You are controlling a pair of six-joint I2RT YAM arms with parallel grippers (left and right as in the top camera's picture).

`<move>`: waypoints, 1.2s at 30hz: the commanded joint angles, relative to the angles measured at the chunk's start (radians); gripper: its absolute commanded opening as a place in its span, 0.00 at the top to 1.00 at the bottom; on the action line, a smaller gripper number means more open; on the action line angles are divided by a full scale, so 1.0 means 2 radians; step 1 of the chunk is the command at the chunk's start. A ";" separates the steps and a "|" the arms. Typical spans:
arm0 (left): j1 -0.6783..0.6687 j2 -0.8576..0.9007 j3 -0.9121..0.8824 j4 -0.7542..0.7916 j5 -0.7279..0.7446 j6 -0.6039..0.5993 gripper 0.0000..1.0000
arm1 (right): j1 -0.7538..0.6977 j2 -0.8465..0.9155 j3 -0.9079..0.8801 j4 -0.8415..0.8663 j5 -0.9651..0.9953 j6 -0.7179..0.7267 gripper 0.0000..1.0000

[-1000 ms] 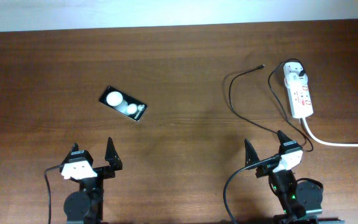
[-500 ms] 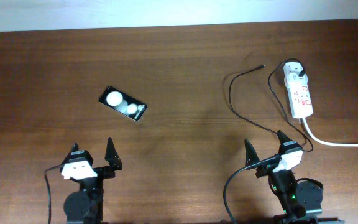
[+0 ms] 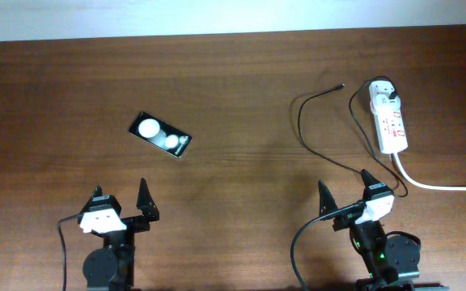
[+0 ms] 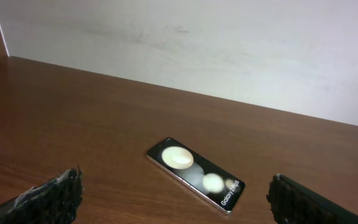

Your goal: Plug charger to phone and switch on socket

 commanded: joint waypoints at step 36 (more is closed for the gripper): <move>-0.002 0.222 0.292 -0.297 0.102 0.006 0.01 | 0.005 -0.004 -0.003 -0.003 0.003 0.006 0.01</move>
